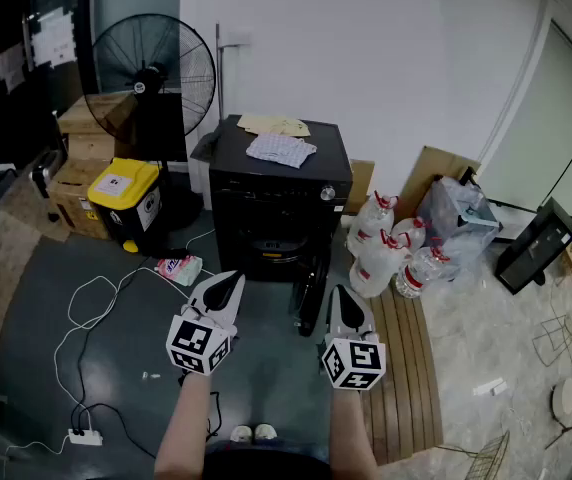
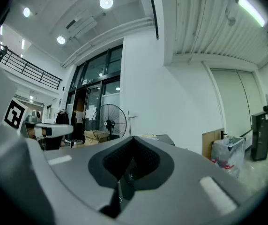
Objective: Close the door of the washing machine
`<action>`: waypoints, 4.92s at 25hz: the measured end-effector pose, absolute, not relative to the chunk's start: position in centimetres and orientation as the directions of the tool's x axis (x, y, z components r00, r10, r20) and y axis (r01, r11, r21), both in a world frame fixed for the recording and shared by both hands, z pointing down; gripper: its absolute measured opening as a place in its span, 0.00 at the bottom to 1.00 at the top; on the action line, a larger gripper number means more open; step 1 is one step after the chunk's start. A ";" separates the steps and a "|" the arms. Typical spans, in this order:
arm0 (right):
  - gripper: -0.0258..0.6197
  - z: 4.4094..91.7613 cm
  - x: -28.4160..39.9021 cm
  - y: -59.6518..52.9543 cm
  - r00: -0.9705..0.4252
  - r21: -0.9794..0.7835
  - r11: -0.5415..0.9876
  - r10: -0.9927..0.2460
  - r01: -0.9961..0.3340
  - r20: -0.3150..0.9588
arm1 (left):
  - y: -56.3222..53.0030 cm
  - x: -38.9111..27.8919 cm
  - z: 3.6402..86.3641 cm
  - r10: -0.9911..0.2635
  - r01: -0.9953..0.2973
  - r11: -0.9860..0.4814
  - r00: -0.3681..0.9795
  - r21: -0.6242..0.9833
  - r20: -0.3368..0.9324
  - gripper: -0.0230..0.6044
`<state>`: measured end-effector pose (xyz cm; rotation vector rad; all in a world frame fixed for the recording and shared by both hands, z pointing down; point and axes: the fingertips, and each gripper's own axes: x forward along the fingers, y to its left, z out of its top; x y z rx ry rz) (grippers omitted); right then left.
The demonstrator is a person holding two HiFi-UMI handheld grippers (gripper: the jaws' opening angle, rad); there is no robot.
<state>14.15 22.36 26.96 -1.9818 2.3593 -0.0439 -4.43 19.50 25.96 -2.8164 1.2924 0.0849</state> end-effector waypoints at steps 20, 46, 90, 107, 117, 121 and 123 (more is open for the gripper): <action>0.05 27.9 13.6 21.3 -0.223 -0.093 0.225 -0.974 -0.970 -0.027 | 18.5 -4.5 26.5 -0.765 -0.767 -0.642 0.642 -0.013 -0.050 0.04; 0.54 33.0 14.0 14.7 -0.344 -0.146 0.339 -0.939 -0.930 0.013 | 14.9 -8.0 30.4 -0.843 -0.843 -0.537 0.537 -0.006 0.007 0.04; 0.51 44.5 16.2 -18.8 0.096 -0.198 -0.134 -0.977 -0.971 0.188 | -28.7 -5.0 39.1 -0.483 -0.497 -0.865 0.862 0.065 0.156 0.04; 0.48 66.5 21.2 3.2 0.340 -0.200 -0.476 -0.811 -0.856 0.476 | -23.0 9.1 56.1 -0.140 -0.179 -0.974 0.958 0.139 0.250 0.04; 0.32 75.3 23.0 7.0 0.292 -0.124 -0.447 -0.745 -0.886 0.599 | -20.6 11.1 59.9 -0.076 -0.122 -0.981 0.958 0.152 0.277 0.04; 0.23 75.4 23.2 6.5 0.261 -0.091 -0.395 -0.746 -0.914 0.613 | -20.7 10.3 59.7 -0.101 -0.147 -0.978 0.956 0.151 0.277 0.04; 0.19 75.4 23.0 6.5 0.258 -0.087 -0.394 -0.737 -0.915 0.625 | -21.2 9.8 59.5 -0.118 -0.165 -0.974 0.954 0.152 0.276 0.04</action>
